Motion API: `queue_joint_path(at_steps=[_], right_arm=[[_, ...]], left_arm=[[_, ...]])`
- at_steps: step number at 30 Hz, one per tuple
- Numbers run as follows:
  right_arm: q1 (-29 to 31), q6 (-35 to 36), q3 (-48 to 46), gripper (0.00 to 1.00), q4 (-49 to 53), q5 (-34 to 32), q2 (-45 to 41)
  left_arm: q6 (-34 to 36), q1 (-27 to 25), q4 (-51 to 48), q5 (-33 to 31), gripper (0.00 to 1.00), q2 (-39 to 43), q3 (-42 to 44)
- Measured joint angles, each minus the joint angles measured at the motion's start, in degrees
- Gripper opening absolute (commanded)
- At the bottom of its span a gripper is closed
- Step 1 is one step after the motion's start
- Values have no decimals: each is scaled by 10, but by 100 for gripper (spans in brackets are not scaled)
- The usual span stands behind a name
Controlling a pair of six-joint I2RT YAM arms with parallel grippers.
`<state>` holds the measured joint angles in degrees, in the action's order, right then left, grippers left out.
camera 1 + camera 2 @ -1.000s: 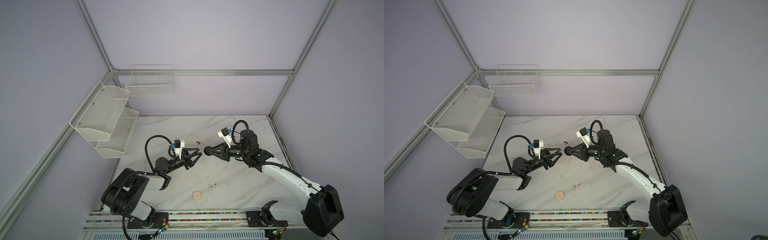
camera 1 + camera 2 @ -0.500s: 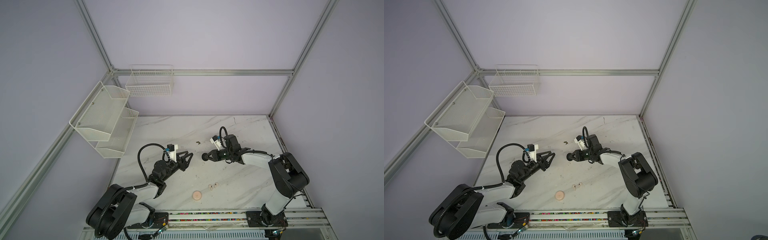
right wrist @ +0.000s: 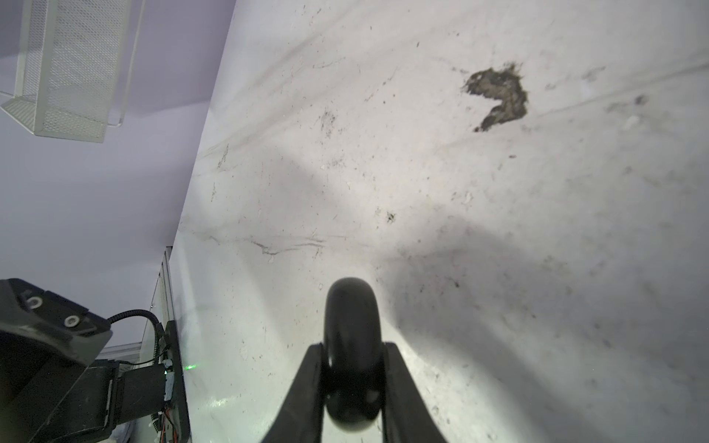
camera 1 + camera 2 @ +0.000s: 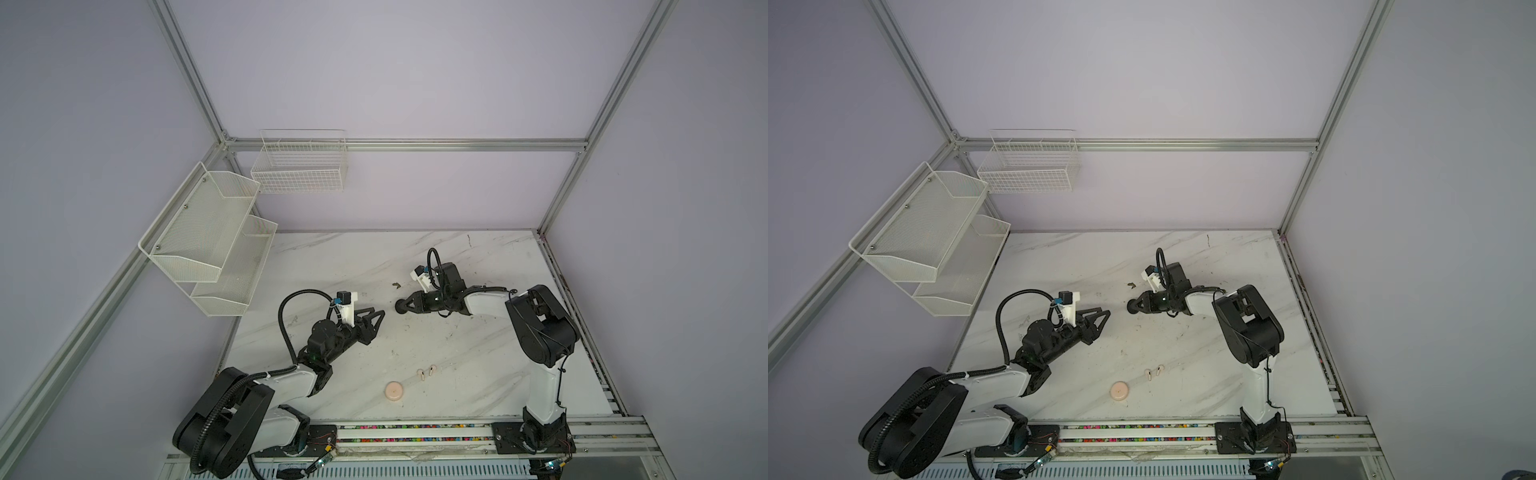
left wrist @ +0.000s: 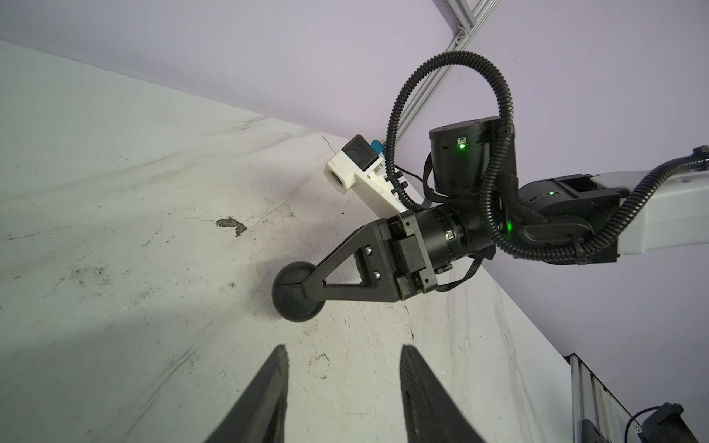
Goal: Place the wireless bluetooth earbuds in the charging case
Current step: 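Set the black case down with the right gripper while the left gripper draws back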
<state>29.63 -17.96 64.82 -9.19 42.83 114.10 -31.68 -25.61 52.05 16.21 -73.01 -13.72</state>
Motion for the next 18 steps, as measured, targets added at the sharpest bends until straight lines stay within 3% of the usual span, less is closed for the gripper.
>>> queue_joint_path(at_steps=[18], right_arm=[[0,28,32,34,62,19,30]], left_arm=[[8,12,22,5,47,-12,0]])
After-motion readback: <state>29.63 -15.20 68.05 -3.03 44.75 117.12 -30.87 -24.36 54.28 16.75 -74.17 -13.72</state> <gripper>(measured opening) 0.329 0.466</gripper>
